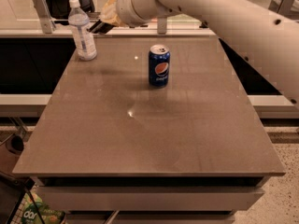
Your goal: Move rxbar chocolate near blue plastic bottle
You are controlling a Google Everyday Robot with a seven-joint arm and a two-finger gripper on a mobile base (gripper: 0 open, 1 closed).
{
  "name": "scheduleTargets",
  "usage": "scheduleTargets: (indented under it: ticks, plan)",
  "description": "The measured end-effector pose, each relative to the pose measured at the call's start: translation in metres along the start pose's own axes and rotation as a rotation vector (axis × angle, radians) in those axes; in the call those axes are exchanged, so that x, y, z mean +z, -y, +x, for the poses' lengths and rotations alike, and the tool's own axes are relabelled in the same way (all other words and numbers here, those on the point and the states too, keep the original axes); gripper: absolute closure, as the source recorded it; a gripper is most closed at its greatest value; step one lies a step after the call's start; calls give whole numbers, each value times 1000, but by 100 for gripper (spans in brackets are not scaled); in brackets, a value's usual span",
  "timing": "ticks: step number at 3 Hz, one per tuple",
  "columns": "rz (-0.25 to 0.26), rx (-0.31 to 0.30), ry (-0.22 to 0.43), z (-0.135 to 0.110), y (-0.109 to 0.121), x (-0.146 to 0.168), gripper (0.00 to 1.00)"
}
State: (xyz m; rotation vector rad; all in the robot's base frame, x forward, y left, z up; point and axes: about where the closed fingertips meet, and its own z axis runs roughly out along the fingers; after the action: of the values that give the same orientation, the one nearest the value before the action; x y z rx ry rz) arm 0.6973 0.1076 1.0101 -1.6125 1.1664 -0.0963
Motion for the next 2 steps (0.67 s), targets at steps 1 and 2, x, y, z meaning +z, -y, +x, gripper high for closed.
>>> scheduleTargets:
  ticks: [1, 2]
  plan:
    - [-3, -1, 2, -1, -1, 1, 59]
    - [-5, -2, 4, -3, -2, 2, 37]
